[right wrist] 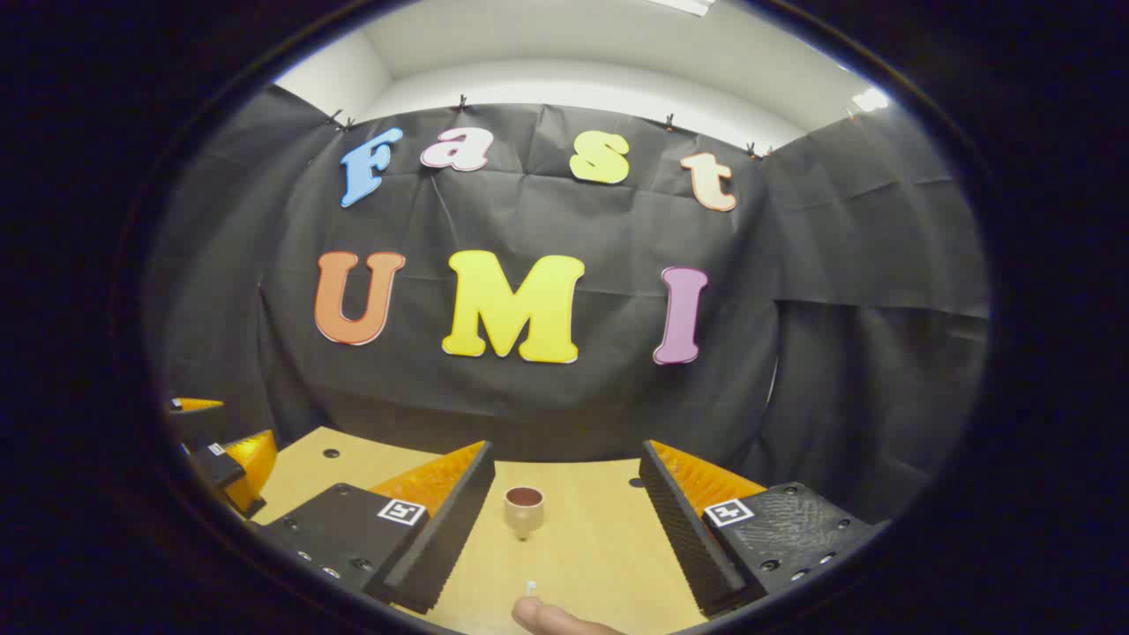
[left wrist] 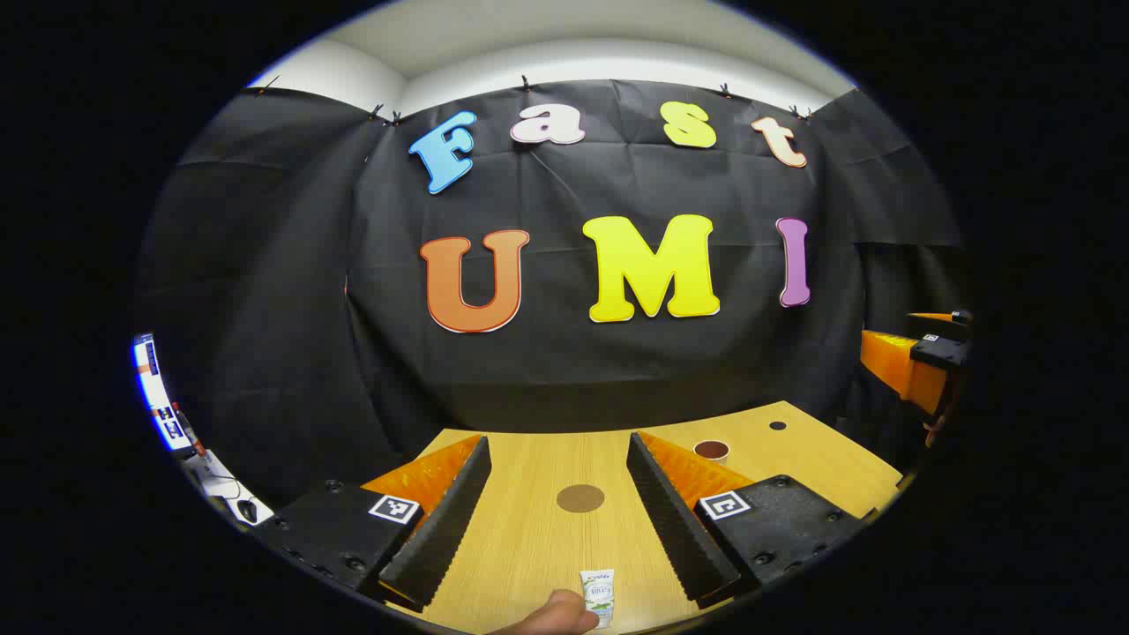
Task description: Put the toothbrush and toothpaste on the desktop into the cup, then pick up the cup and place it on the coaster on the desktop.
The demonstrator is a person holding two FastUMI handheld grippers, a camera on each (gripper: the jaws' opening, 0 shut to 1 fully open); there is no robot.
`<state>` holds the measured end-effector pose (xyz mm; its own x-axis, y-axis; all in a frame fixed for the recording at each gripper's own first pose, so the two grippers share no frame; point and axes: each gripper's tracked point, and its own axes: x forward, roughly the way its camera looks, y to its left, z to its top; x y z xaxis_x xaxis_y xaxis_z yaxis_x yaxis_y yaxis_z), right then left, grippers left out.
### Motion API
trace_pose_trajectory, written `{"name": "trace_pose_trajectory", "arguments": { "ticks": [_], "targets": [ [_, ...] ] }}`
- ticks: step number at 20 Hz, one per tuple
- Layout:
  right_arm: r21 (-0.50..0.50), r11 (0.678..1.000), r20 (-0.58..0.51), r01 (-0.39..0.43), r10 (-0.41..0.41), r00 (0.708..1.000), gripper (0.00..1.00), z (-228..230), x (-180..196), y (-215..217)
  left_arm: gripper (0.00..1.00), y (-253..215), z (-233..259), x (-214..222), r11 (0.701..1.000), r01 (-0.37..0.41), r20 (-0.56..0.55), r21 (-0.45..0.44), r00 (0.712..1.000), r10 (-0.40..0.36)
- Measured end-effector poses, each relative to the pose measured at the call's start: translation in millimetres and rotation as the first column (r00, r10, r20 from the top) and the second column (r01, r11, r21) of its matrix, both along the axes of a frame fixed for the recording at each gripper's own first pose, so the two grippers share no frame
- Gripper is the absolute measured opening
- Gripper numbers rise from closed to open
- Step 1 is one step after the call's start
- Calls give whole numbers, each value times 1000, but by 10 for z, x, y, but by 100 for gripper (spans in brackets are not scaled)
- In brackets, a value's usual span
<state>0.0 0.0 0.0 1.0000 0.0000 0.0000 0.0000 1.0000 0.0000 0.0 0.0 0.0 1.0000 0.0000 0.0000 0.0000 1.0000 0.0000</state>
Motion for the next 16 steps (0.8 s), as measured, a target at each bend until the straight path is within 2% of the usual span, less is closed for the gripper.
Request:
{"name": "trace_pose_trajectory", "arguments": {
  "ticks": [2,5,9,16],
  "targets": [
    [-25,999,-4,-22,22,1000,98,-32,3,55,99,-114,37,-2,1000,9,12,-6,1000,-9],
    [-28,998,-45,-58,57,997,98,-165,25,133,99,-248,46,-10,999,17,23,36,1000,-17],
    [-46,993,-56,-109,106,993,98,-165,93,250,99,-303,-13,4,1000,20,-3,-12,1000,-20],
    [-51,994,-74,-95,91,993,98,-201,252,111,99,-426,12,153,999,40,4,-22,999,-39]
  ]
}}
